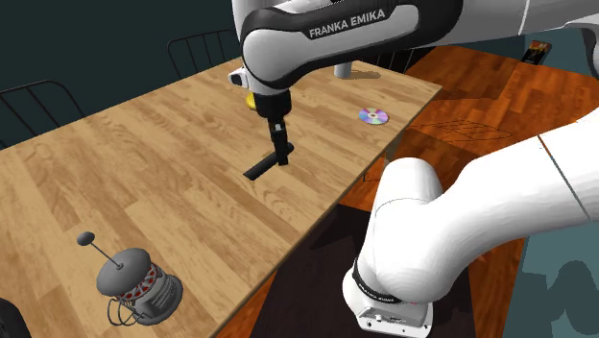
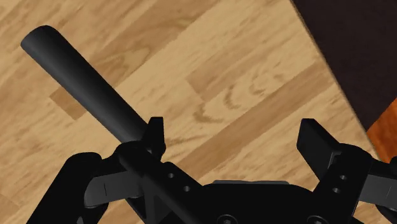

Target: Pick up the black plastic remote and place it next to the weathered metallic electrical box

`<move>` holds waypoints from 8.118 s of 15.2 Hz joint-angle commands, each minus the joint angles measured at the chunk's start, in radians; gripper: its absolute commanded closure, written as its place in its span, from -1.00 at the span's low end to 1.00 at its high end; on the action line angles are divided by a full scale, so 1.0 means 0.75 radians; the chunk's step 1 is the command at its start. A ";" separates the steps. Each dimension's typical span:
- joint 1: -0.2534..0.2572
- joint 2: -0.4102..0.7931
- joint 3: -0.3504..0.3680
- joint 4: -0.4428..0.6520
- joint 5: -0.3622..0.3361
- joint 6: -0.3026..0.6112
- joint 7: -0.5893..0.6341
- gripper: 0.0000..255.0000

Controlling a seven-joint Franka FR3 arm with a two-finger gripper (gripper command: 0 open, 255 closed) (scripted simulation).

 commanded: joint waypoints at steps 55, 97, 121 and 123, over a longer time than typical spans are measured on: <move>0.286 0.518 -0.509 0.342 -0.028 0.260 -1.038 1.00; 0.307 0.459 -0.347 1.045 0.029 -0.502 -1.053 1.00; 0.400 0.343 0.043 1.062 0.148 -0.693 -0.590 1.00; 0.416 0.337 0.094 1.046 0.174 -0.690 -0.521 1.00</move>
